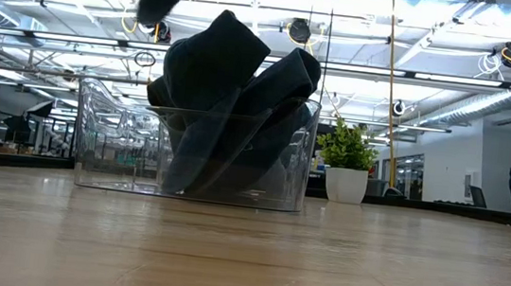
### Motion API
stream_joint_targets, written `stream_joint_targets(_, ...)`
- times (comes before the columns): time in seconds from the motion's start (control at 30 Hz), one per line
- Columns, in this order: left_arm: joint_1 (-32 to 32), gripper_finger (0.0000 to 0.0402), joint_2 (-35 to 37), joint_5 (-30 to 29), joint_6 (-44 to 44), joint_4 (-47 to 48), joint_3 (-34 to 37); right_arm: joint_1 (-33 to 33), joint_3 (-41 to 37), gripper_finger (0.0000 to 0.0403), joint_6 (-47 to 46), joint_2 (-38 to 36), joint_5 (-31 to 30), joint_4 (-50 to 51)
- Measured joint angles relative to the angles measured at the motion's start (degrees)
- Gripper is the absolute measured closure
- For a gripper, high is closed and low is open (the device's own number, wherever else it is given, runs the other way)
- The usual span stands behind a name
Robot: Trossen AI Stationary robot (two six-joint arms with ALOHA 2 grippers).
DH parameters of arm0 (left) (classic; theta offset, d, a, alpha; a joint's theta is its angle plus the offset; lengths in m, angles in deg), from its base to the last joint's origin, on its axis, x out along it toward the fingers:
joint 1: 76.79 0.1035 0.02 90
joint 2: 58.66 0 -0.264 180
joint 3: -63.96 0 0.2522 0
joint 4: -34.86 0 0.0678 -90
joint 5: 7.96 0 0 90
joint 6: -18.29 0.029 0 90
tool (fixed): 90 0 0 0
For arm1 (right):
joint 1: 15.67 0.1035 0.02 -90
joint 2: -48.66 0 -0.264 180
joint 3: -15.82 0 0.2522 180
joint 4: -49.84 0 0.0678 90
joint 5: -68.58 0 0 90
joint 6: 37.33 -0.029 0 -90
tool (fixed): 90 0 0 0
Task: Pick & Place hat
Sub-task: Put the blue cap into the bottom transparent bin
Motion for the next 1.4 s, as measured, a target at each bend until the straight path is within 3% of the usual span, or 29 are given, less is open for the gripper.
stream_joint_targets(0.3,0.0,0.0393,-4.0,-0.8,5.1,6.4,0.0,0.0,0.0,0.0244,0.7,0.0,0.0,0.0)
stream_joint_targets(0.73,0.0,0.0393,-10.8,-0.1,17.2,8.4,0.1,0.0,0.0,0.0238,1.0,0.0,0.0,0.0)
stream_joint_targets(0.9,-0.3,0.0393,-10.7,-0.4,18.6,8.2,6.9,0.0,0.0,0.0238,1.1,0.0,0.0,0.0)
stream_joint_targets(1.1,-0.2,0.0393,-10.3,3.3,18.4,-1.9,15.1,0.0,0.0,0.0239,1.9,0.0,0.0,0.0)
stream_joint_targets(1.4,0.9,0.0393,-10.7,3.7,12.8,-6.7,22.9,0.0,0.0,0.024,1.9,0.0,0.0,0.0)
